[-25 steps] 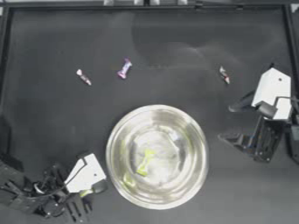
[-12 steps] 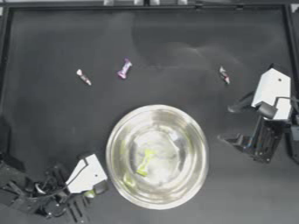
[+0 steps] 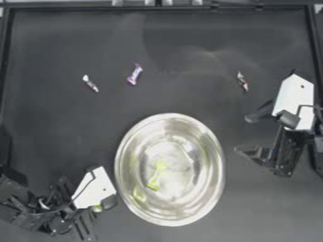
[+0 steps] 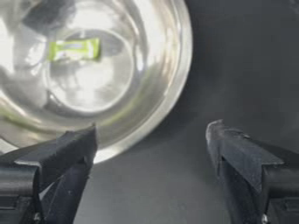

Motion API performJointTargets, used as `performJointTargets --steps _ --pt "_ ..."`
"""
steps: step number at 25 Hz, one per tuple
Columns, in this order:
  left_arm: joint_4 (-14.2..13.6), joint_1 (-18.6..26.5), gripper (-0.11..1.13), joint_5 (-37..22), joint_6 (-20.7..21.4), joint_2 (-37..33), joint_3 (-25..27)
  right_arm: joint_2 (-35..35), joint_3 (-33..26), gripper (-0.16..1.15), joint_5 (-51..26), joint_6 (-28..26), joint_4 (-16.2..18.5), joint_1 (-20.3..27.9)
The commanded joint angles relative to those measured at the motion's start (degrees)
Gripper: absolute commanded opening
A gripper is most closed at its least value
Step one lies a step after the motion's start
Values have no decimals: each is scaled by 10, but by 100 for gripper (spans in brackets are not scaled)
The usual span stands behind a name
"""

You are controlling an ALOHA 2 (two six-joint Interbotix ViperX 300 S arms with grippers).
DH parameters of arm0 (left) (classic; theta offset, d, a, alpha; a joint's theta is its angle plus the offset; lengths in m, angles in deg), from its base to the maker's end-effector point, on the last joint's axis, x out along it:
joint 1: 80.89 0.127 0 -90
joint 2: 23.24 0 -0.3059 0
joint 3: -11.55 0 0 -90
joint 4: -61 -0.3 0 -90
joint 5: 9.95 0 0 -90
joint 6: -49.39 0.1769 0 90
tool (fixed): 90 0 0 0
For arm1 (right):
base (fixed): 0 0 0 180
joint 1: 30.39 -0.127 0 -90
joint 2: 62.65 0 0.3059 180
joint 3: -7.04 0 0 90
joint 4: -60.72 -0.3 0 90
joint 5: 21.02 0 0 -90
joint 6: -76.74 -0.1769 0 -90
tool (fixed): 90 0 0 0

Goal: Put candies in bowl

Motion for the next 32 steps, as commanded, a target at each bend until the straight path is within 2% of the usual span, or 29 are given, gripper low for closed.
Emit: performJointTargets --steps 1,5,11,16,21,24,32 --pt "-2 0 64 -6 1 -11 -6 6 -6 101 4 0 1 0" --pt "-4 1 63 -38 5 -33 -8 6 -5 101 4 0 1 0" --pt "-47 3 63 -105 4 -106 -13 6 -4 101 8 -1 1 0" --pt "-104 21 63 -125 8 -160 -24 6 -1 101 9 -1 0 0" --pt "-181 51 63 -123 19 -185 -40 6 3 101 17 -1 1 0" --pt "-205 89 63 -89 52 -185 -50 6 3 101 18 -1 2 0" --pt "-205 207 63 91 138 -157 -45 6 3 101 21 -1 4 0"
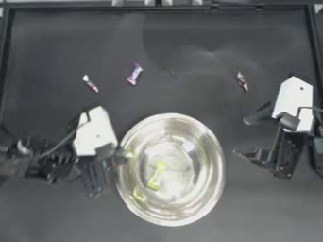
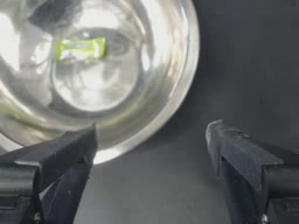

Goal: Put candies in bowl

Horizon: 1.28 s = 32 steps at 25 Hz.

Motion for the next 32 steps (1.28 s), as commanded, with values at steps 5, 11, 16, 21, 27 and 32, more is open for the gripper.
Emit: performJointTargets --steps 5,11,16,21,27,32 --pt "-4 63 65 113 68 49 -21 6 -6 101 3 -1 4 0" --pt "-3 64 80 132 99 70 -35 6 -6 101 3 -4 5 0" --pt "-4 64 107 132 102 72 -34 6 -4 101 4 -9 12 0" --pt "-7 73 102 118 103 60 -33 6 0 101 -1 -12 20 11" --pt "-7 80 102 56 142 21 -29 14 10 101 -6 2 27 75" --pt "-4 93 102 28 166 -32 -15 34 22 101 -8 33 55 124"
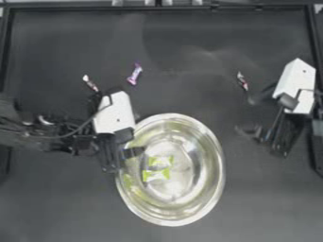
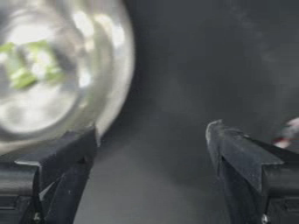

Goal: Put candies in bowl

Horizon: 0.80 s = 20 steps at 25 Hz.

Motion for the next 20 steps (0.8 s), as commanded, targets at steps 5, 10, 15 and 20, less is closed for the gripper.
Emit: performJointTargets --steps 5,10,15,20 --pt "4 18 102 -5 17 -112 41 17 -1 101 4 70 -38 105" --pt "4 18 102 -8 18 -146 74 0 -1 101 37 177 -117 211" --pt "5 25 102 -8 17 -158 92 -50 -9 101 66 270 -199 281" --pt "5 25 102 -9 18 -160 97 -117 -29 101 70 311 -220 314"
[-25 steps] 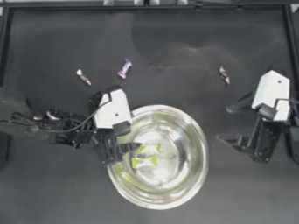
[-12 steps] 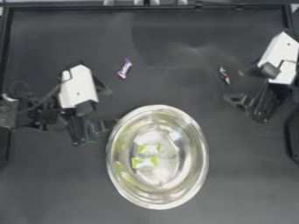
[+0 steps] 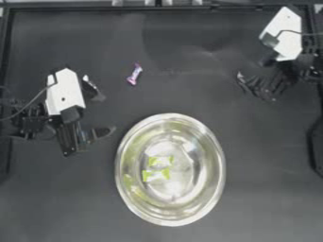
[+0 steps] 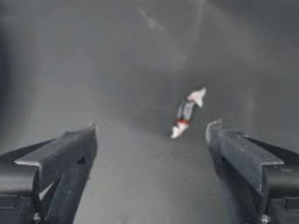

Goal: Put candies in bowl

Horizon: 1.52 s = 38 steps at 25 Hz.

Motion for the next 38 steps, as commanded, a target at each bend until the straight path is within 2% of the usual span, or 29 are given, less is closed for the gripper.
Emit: performJointTargets --steps 1,13,16,27,32,38 --pt "0 1 102 2 0 -18 -5 -38 -28 101 5 13 -9 18" --pt "1 6 102 1 -1 -62 25 -124 -34 101 26 17 -12 52" --pt "1 9 102 1 -1 -67 31 -135 -33 100 42 -1 -10 70" --pt "3 17 102 2 -2 -73 43 -193 -39 100 59 1 -15 78" --pt "4 18 102 1 -3 -73 43 -219 -47 100 61 3 -31 82" --pt "4 18 102 1 -3 -73 43 -236 -49 100 62 4 -29 83"
